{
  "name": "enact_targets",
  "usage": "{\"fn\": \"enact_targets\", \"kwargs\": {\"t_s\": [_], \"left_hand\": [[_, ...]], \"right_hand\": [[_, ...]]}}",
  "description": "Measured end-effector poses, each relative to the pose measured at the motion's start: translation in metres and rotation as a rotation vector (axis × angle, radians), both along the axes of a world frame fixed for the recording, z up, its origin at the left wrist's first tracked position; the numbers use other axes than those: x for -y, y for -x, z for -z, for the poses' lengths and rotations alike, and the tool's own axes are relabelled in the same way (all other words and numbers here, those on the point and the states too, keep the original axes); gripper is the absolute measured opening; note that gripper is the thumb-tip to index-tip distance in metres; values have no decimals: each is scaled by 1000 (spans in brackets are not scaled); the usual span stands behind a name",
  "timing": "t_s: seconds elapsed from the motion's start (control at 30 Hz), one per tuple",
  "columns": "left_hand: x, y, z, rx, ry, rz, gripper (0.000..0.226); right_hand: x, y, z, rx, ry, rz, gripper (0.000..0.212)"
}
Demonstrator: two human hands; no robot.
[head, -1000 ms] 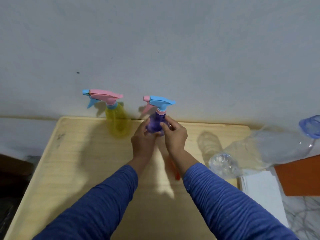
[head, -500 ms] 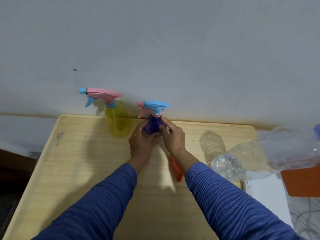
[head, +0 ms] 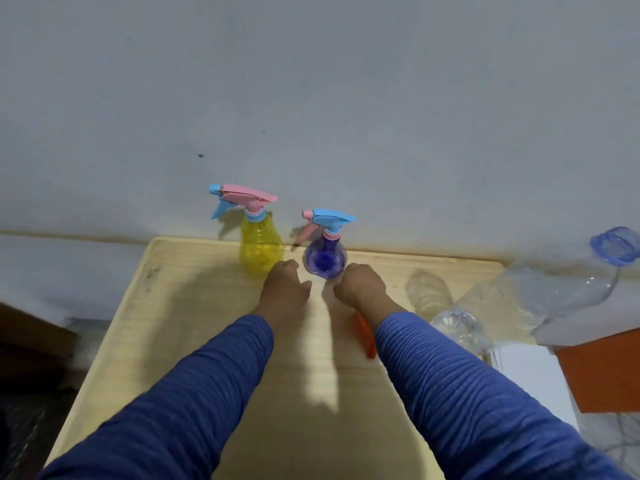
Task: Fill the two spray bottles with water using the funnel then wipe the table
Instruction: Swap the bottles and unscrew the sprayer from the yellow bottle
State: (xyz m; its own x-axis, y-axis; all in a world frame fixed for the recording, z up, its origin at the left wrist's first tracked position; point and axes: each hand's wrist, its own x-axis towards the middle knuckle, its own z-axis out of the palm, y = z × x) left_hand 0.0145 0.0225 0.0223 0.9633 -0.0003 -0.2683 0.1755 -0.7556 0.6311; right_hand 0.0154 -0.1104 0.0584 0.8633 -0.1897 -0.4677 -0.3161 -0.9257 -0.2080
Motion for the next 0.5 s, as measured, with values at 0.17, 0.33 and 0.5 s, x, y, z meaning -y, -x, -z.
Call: {"fn": "enact_targets", "kwargs": {"t_s": [0.17,0.33,0.5], "left_hand": [[-31,4,-10,46,-89,0,41],[-67,7,-16,136,-164,-92,37],[-92,-3,-19,231,-98,-135,53]], "right_hand": [[-34,-4,-14,-110,43,-36,32],[-73,-2,-17,55,-58,-94,39],[-98,-6,-16,273,-351,-70,64]]}}
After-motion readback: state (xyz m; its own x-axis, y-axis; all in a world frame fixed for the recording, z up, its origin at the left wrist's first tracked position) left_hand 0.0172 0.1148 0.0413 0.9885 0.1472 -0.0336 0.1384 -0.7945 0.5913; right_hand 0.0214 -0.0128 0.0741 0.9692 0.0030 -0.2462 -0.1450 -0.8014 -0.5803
